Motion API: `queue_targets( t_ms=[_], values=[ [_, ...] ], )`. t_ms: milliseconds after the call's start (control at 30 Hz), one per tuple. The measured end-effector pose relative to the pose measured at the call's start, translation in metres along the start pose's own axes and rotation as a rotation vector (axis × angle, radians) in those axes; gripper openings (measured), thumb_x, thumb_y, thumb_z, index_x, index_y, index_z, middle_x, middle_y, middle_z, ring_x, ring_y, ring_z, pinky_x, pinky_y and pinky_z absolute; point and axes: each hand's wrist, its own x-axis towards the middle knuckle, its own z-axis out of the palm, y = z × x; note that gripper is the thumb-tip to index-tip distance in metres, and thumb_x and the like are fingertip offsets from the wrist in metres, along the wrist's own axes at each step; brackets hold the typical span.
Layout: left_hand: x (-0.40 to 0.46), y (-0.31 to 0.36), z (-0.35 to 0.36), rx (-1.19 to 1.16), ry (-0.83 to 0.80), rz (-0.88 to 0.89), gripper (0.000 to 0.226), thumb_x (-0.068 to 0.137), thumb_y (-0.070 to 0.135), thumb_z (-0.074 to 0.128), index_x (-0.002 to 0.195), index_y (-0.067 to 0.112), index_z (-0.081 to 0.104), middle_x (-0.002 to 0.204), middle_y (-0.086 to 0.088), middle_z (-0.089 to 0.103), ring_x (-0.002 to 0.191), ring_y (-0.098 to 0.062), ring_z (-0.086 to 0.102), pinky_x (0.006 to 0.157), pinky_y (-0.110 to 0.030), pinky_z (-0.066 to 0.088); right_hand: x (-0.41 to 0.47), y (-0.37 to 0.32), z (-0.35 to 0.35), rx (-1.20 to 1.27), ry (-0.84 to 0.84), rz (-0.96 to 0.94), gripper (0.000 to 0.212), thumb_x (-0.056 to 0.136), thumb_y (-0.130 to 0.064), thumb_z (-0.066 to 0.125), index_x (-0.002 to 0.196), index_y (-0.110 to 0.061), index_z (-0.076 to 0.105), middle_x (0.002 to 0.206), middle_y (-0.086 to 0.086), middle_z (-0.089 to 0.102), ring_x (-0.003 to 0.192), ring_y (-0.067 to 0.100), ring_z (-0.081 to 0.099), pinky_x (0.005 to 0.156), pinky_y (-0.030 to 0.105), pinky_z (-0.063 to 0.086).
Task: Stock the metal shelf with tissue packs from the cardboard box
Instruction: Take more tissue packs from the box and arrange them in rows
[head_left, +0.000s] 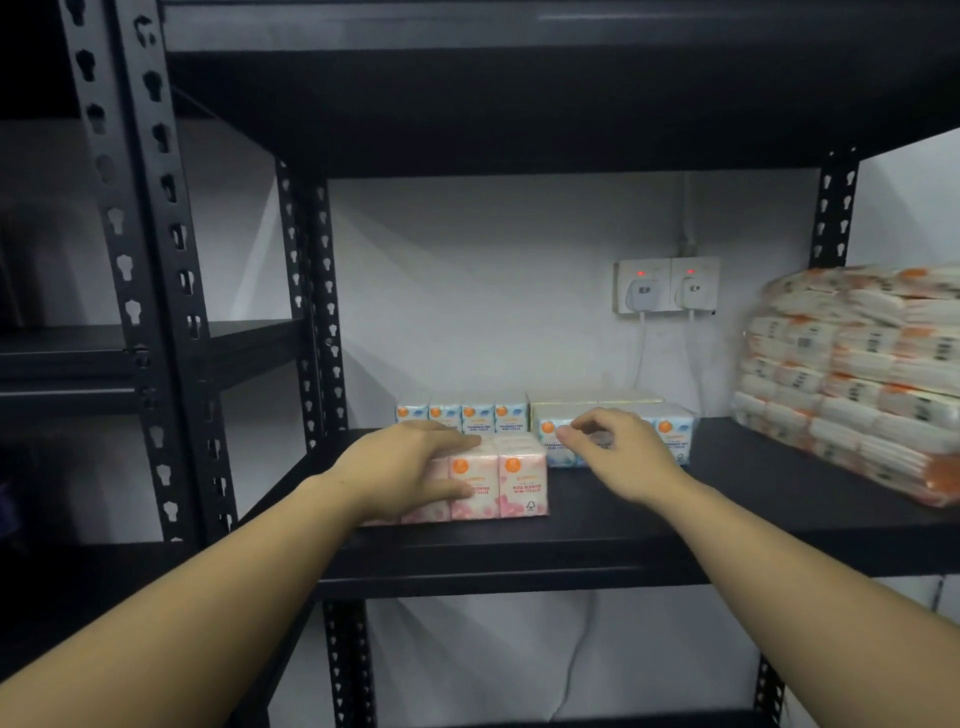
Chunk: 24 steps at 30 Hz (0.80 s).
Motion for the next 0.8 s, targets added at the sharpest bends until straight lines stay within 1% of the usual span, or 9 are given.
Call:
queue_targets(
  t_ms=[133,233,300,367,467,533,633,700,800],
  values=[
    [0.016,-0.016,0.007,-0.005,-0.018,-0.023,0.068,0.091,0.067,0.060,0.153,0.046,0.042,0.159,0.017,0.043,0.144,-0.012,0.043,0.115,-0.042,0.043,0.006,0.010,-0.001,-0.158,0.018,-0.061,0.047,0.091,-0.064,0.062,0.119,-0.028,0.068,0.117,-0.013,0.061,0.119,0.009,0.049,0.100,0.031,0.043],
    [0.032,-0.029,0.013,-0.019,-0.036,-0.035,0.068,0.090,0.068,0.062,0.152,0.048,0.042,0.159,0.018,0.042,0.143,-0.013,0.044,0.114,-0.043,0.043,0.010,0.011,-0.001,-0.328,0.051,-0.139,0.048,0.093,-0.064,0.058,0.123,-0.028,0.066,0.120,-0.010,0.059,0.122,0.012,0.045,0.105,0.037,0.042],
    [0.043,-0.037,0.018,-0.029,-0.042,-0.038,0.068,0.089,0.068,0.063,0.151,0.048,0.043,0.159,0.017,0.044,0.143,-0.013,0.044,0.115,-0.043,0.042,0.016,0.011,-0.001,-0.430,0.057,-0.183,0.049,0.094,-0.063,0.057,0.129,-0.030,0.062,0.128,-0.009,0.055,0.125,0.013,0.043,0.107,0.037,0.040],
    [0.055,-0.043,0.022,-0.029,-0.049,-0.039,0.068,0.090,0.066,0.064,0.151,0.048,0.042,0.158,0.016,0.044,0.143,-0.014,0.044,0.116,-0.042,0.040,0.026,0.011,-0.001,-0.487,0.023,-0.193,0.055,0.094,-0.064,0.058,0.139,-0.034,0.055,0.143,-0.007,0.050,0.133,0.016,0.040,0.111,0.038,0.036],
    [0.070,-0.046,0.027,-0.005,-0.045,-0.023,0.066,0.093,0.057,0.066,0.154,0.044,0.042,0.157,0.014,0.046,0.144,-0.015,0.039,0.117,-0.039,0.037,0.042,0.016,0.000,-0.535,-0.072,-0.165,0.070,0.092,-0.069,0.056,0.154,-0.040,0.039,0.163,-0.003,0.033,0.149,0.021,0.028,0.121,0.044,0.023],
    [0.077,-0.047,0.032,0.040,-0.014,-0.016,0.065,0.095,0.054,0.065,0.154,0.043,0.041,0.157,0.014,0.046,0.144,-0.016,0.036,0.115,-0.038,0.038,0.048,0.022,0.002,-0.561,-0.117,-0.136,0.076,0.092,-0.072,0.052,0.158,-0.042,0.030,0.168,-0.003,0.025,0.153,0.022,0.022,0.125,0.048,0.015],
    [0.084,-0.049,0.043,0.070,0.034,-0.040,0.064,0.097,0.055,0.061,0.155,0.045,0.037,0.162,0.013,0.040,0.146,-0.016,0.037,0.115,-0.044,0.040,0.050,0.033,0.008,-0.581,-0.114,-0.146,0.073,0.093,-0.071,0.051,0.157,-0.042,0.031,0.165,-0.005,0.033,0.151,0.019,0.028,0.125,0.049,0.014],
    [0.088,-0.049,0.051,0.080,0.076,-0.045,0.063,0.098,0.056,0.058,0.156,0.045,0.036,0.163,0.012,0.039,0.146,-0.016,0.038,0.116,-0.041,0.038,0.050,0.038,0.010,-0.576,-0.087,-0.170,0.071,0.093,-0.069,0.052,0.156,-0.042,0.034,0.162,-0.007,0.036,0.148,0.017,0.031,0.123,0.046,0.018],
    [0.091,-0.046,0.059,0.108,0.133,-0.049,0.064,0.099,0.056,0.056,0.158,0.042,0.035,0.164,0.010,0.038,0.147,-0.016,0.038,0.115,-0.037,0.034,0.053,0.039,0.011,-0.565,-0.074,-0.183,0.069,0.094,-0.068,0.052,0.155,-0.041,0.036,0.161,-0.009,0.038,0.147,0.017,0.032,0.122,0.044,0.019]
  ],
)
